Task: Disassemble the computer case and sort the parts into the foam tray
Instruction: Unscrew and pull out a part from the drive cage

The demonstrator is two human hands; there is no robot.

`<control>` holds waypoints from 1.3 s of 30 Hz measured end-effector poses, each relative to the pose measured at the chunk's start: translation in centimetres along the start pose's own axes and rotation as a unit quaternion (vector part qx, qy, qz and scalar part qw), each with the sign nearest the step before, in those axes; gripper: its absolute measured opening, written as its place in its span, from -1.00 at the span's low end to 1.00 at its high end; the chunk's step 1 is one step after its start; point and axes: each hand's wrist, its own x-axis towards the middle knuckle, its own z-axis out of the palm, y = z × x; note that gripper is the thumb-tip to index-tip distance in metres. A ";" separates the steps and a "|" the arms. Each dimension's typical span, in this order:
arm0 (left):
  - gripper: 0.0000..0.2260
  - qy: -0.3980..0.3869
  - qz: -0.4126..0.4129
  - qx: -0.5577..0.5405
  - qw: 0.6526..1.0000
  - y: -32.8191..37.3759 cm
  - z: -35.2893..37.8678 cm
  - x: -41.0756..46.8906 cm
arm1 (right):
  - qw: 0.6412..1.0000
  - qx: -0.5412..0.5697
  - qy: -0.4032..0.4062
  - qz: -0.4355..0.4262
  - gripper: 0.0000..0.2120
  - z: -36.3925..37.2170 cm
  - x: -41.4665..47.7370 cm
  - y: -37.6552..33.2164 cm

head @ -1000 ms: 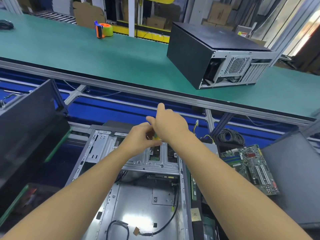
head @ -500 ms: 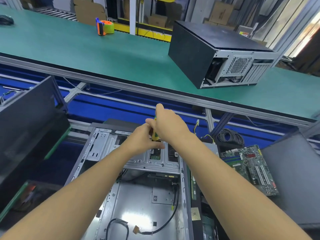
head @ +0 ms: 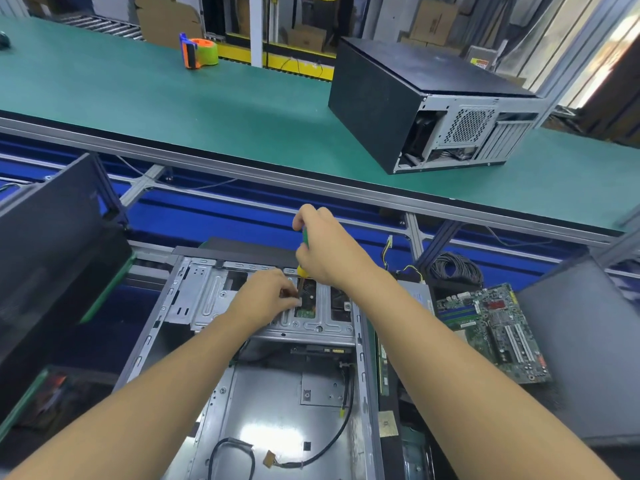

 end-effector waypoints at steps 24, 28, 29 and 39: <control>-0.88 -0.349 0.295 -0.026 0.889 19.4 9.8 -4.7 | 0.953 0.030 0.239 0.185 -0.83 -6.0 -11.4 12.1; -0.88 -0.398 0.278 0.084 0.870 22.0 15.4 -5.3 | 0.947 -0.011 0.217 0.237 -0.82 -5.6 -15.9 15.2; -0.90 -0.405 0.271 0.104 0.867 22.3 16.6 -5.4 | 0.947 -0.020 0.201 0.251 -0.81 -5.4 -17.1 15.9; -0.75 -0.449 0.152 0.160 0.866 24.3 22.5 -4.4 | 0.931 0.008 0.178 0.318 -0.84 -3.9 -24.6 19.9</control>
